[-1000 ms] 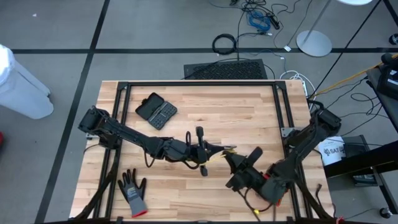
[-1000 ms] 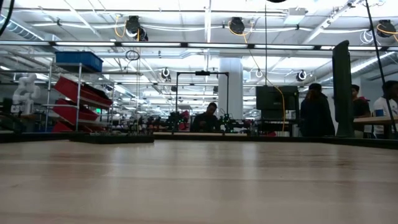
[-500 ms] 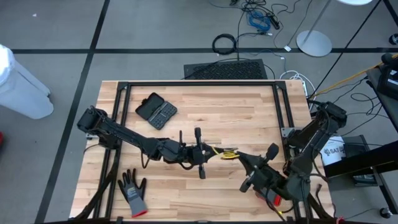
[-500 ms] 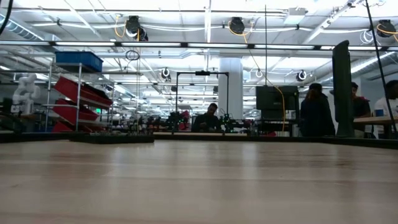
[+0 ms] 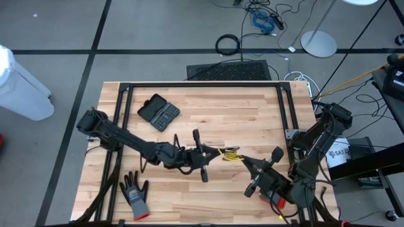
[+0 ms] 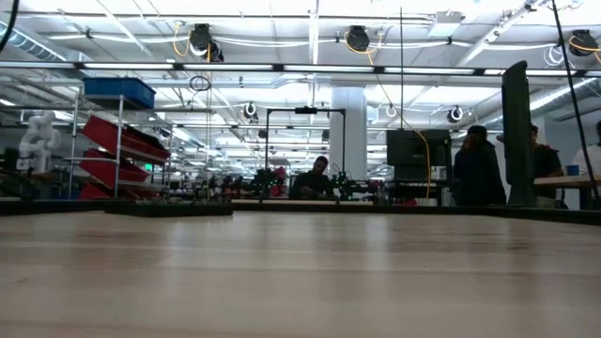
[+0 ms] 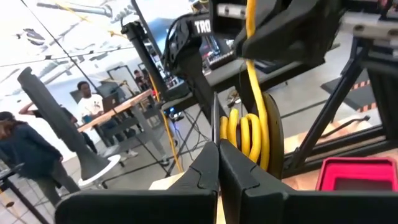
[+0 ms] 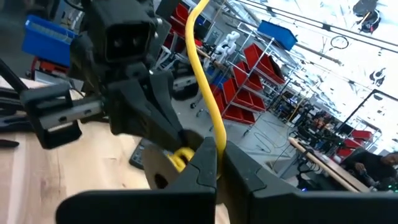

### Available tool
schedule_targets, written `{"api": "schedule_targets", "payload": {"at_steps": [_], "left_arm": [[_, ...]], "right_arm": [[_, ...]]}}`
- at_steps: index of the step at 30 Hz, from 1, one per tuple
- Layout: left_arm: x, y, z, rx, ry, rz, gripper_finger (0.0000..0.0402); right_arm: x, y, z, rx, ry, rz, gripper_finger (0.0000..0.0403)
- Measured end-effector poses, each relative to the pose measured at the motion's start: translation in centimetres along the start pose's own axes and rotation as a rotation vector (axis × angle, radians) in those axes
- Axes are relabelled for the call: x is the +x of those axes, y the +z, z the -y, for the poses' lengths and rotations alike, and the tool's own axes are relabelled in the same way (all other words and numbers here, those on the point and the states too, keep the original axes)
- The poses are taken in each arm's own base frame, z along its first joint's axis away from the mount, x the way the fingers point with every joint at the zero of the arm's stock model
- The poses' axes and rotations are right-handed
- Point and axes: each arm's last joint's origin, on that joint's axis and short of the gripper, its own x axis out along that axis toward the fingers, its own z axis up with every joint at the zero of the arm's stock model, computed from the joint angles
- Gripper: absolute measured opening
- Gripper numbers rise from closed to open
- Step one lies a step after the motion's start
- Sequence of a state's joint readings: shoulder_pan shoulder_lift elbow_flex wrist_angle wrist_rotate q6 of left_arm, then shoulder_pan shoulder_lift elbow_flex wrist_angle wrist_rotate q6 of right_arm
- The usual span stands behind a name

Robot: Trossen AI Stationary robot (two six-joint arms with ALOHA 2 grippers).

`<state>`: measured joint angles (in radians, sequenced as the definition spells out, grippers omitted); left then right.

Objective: Coil cords
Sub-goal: Coil the yellow wire onto the spool

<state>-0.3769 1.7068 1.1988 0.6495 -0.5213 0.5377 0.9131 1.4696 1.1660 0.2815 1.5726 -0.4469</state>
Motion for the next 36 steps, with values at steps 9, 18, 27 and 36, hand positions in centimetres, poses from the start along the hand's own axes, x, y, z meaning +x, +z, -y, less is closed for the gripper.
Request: {"api": "schedule_targets", "payload": {"at_steps": [9,18,27,36], "left_arm": [[-1.7,2.5,-0.4,-0.033,-0.011,0.06,0.0],[-2.0,3.0,-0.3,-0.048,-0.01,0.085,0.0],[-2.5,3.7,-0.4,-0.066,-0.024,0.115,0.0],[-3.1,4.5,-0.4,-0.089,-0.036,0.144,0.0]], "right_arm": [[0.0,0.2,0.5,0.055,0.003,0.002,0.0],[0.0,-0.4,0.2,0.059,0.005,0.002,0.0003],[0.0,-1.1,0.0,0.067,0.006,0.002,0.0005],[0.0,-1.1,0.0,0.078,-0.003,-0.001,0.0038]]}}
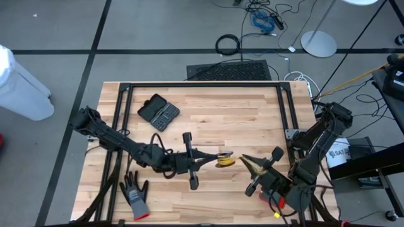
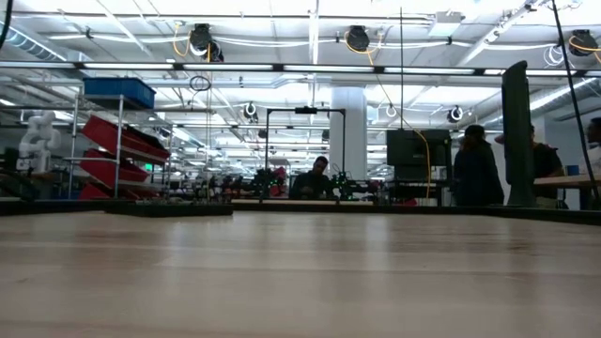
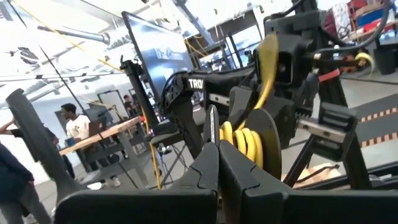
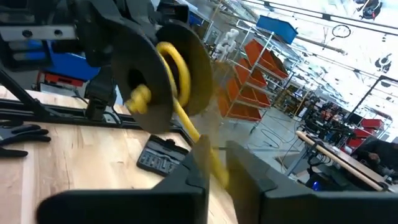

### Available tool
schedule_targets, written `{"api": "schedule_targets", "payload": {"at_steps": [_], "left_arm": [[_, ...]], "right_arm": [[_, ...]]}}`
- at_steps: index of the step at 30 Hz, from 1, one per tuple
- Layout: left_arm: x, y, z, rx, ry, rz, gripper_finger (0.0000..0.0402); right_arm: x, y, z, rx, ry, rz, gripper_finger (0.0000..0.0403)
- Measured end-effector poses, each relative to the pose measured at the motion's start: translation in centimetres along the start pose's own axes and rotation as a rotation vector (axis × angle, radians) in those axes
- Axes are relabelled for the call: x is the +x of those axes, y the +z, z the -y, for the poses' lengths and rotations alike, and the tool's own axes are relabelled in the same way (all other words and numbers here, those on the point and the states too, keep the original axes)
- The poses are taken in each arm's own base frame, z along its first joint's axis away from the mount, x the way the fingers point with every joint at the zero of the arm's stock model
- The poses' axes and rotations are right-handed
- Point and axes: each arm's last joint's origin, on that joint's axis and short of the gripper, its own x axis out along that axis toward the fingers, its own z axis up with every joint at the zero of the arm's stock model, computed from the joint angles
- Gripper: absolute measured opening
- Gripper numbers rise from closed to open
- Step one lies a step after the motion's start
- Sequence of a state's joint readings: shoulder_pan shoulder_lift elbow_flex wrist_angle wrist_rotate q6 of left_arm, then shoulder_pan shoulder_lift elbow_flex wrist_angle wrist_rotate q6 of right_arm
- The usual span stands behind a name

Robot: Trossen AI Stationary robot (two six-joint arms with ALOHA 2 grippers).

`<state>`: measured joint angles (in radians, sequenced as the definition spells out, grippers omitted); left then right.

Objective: Coil cords
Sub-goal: Coil the yellow wire onto the spool

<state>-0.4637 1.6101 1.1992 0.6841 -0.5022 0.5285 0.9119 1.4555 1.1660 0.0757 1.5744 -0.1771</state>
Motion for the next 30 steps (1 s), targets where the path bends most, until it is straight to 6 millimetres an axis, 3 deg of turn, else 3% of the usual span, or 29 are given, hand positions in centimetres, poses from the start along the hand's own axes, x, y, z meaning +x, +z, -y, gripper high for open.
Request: {"api": "schedule_targets", "payload": {"at_steps": [8,13,23,30], "left_arm": [[0.0,0.1,0.0,-0.026,-0.007,0.008,0.0],[-0.1,0.2,-0.1,-0.027,-0.007,0.008,0.0],[-1.3,2.0,-0.7,-0.03,-0.001,0.012,0.0],[-1.7,2.4,-0.7,-0.004,0.018,-0.007,0.0]], "right_arm": [[0.0,0.0,0.0,-0.003,-0.006,-0.001,0.0096],[-0.2,0.0,0.0,-0.011,0.004,0.002,0.0109],[-2.7,0.1,-0.1,-0.039,0.085,0.036,0.0139],[-3.0,0.1,-0.1,-0.035,0.094,0.04,0.0159]]}}
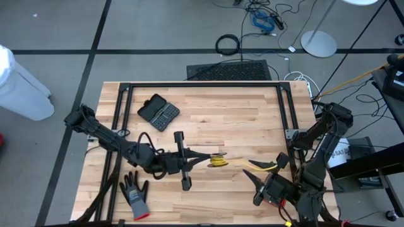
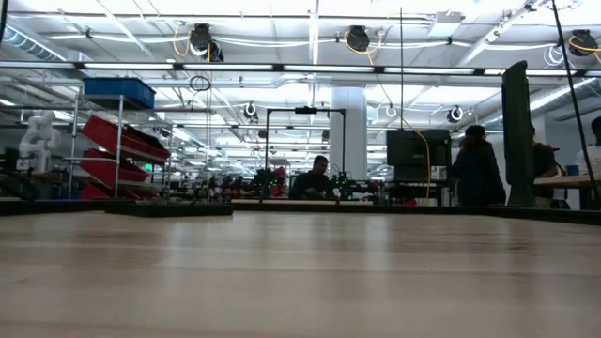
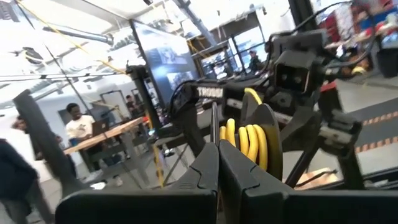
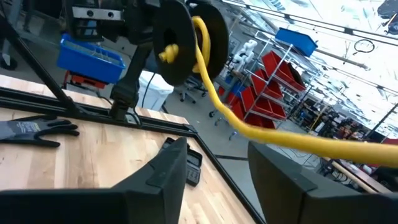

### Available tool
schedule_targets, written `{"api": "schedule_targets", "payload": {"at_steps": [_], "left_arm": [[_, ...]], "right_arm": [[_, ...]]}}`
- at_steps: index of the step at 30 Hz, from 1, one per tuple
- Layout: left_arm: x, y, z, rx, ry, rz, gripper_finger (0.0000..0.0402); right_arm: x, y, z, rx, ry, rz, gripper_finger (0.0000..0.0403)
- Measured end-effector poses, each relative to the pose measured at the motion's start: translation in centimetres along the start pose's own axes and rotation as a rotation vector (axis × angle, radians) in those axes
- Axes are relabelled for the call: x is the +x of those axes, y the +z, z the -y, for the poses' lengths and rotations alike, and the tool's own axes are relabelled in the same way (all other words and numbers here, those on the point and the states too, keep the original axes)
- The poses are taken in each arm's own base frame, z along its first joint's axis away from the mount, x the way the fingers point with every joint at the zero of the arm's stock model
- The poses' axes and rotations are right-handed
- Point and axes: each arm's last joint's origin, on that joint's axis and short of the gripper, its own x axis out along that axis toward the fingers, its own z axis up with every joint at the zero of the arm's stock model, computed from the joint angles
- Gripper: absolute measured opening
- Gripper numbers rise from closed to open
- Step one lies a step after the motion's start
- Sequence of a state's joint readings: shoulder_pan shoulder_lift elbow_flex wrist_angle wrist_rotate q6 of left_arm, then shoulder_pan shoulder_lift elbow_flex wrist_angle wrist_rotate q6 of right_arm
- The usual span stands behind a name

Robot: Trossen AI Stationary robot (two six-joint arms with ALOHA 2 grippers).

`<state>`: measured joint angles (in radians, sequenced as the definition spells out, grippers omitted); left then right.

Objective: Coil cords
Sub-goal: Coil the yellow wire onto the spool

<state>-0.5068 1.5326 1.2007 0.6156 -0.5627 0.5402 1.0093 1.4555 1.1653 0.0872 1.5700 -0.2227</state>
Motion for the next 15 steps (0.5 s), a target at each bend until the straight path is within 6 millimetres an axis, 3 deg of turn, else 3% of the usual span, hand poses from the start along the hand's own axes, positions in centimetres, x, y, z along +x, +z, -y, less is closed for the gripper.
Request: {"api": "schedule_targets", "payload": {"at_steps": [9,15], "left_arm": [[-0.2,0.1,0.1,0.024,0.021,-0.017,0.0],[-1.3,1.6,-0.3,0.017,0.041,-0.004,0.0]], "right_arm": [[-2.3,0.1,-0.1,0.01,0.068,0.03,0.0167],[-4.0,-0.4,-0.2,-0.059,0.118,0.057,0.0167]]}}
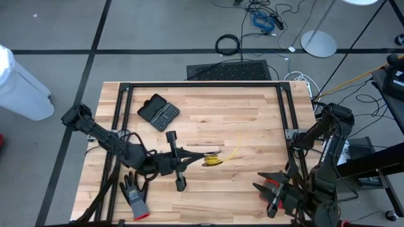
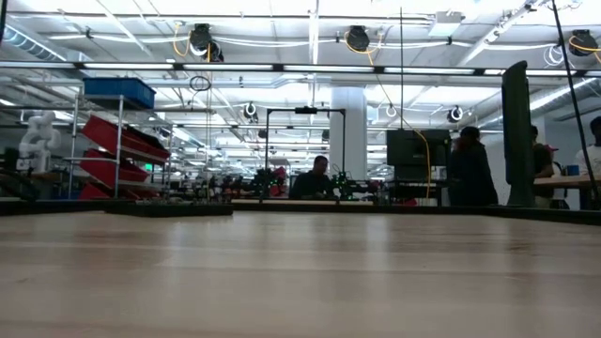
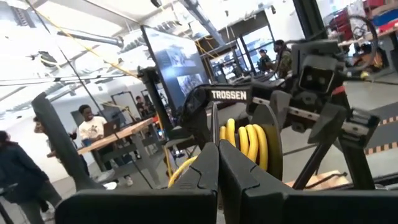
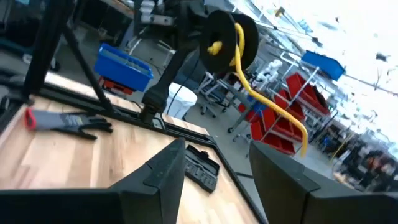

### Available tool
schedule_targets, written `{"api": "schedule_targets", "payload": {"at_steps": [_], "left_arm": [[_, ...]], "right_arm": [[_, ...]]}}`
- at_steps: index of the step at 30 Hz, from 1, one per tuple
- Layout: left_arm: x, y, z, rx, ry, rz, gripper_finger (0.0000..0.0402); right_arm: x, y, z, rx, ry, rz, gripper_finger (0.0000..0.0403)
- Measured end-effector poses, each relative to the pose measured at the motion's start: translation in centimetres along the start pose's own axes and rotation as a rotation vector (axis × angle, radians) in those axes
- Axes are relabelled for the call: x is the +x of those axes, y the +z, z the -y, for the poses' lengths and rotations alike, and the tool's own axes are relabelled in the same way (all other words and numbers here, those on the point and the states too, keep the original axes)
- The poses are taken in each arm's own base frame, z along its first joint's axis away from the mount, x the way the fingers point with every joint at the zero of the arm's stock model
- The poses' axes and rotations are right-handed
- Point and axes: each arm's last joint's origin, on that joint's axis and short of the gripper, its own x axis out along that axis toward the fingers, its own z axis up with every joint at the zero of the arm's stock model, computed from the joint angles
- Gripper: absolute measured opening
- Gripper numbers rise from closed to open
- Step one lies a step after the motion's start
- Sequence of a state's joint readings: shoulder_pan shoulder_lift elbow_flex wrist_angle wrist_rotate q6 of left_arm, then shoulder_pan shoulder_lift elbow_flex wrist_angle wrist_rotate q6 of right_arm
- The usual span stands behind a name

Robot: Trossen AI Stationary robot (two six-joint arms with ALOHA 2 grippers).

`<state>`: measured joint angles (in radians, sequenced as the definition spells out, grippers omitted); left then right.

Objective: Coil cords
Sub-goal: Coil the yellow wire onto the spool

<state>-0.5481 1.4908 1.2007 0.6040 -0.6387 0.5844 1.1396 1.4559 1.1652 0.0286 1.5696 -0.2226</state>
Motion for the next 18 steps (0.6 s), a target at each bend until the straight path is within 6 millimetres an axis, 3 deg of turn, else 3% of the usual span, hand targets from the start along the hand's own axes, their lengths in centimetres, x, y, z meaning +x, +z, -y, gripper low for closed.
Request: {"api": "schedule_targets", "payload": {"at_steps": [4,12,18], "left_arm": [[-0.7,0.6,-0.2,0.001,0.017,-0.024,0.0],[-1.0,0.8,-0.4,0.001,0.041,-0.046,0.0],[-0.8,0.6,-0.3,-0.014,0.035,-0.051,0.0]], "right_arm": [[0.1,-0.6,-0.1,-0.09,-0.003,-0.002,0.0167],[3.3,-2.3,-1.4,-0.266,-0.053,-0.058,0.0167],[5.8,-2.9,-1.7,-0.271,-0.09,-0.101,0.0167]]}}
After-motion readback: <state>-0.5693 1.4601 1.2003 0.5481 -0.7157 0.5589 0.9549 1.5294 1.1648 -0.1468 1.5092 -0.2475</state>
